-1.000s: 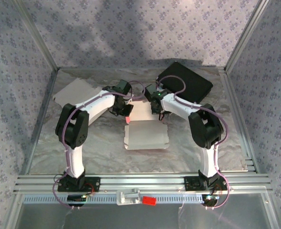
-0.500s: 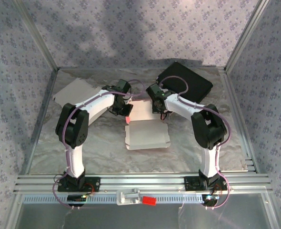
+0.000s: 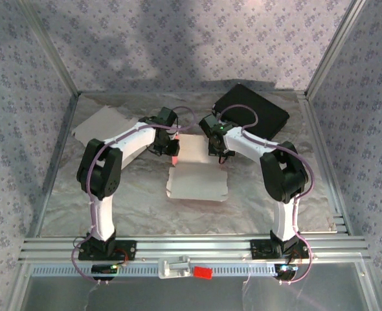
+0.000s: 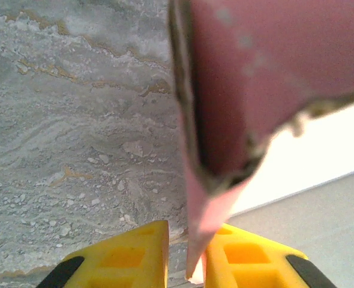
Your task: Fold the paper box
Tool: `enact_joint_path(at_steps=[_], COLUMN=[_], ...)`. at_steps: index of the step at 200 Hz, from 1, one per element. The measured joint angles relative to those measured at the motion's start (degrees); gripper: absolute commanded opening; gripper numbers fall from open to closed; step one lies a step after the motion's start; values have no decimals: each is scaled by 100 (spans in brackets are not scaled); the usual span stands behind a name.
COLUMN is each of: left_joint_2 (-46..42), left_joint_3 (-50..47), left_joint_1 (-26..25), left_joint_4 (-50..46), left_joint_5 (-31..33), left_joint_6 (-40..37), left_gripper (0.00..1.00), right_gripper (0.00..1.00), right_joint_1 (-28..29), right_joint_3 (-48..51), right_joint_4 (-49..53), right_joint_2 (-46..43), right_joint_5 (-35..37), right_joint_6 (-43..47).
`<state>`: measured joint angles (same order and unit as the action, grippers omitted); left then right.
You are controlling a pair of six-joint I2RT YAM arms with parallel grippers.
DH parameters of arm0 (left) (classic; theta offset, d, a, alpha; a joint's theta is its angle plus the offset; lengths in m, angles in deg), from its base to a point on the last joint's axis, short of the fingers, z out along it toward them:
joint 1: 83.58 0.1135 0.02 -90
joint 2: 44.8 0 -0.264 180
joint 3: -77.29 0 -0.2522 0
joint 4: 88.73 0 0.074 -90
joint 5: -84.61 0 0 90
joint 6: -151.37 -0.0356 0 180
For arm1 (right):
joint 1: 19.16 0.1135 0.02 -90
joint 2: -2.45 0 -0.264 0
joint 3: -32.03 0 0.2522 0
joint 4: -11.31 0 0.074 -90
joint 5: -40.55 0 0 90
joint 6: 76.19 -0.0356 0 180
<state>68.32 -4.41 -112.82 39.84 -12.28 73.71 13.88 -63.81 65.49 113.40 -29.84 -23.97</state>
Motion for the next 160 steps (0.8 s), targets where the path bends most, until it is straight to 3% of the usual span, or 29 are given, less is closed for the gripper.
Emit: enact_joint_path(at_steps=[89,160], left_joint_2=[-7,-11], left_joint_3=[-463,-557], left_joint_1=[251,302], left_joint_4=[968,1281], left_joint_5=[-688,-833], left_joint_6=[234,208], left_gripper=[24,27], right_gripper=[0,0], right_joint_1=[-210,-389], right_joint_3=[-57,-356], right_joint_4=[101,387], right_joint_2=[7,205], right_joint_5=[-455,-852], right_joint_6=[-28,4])
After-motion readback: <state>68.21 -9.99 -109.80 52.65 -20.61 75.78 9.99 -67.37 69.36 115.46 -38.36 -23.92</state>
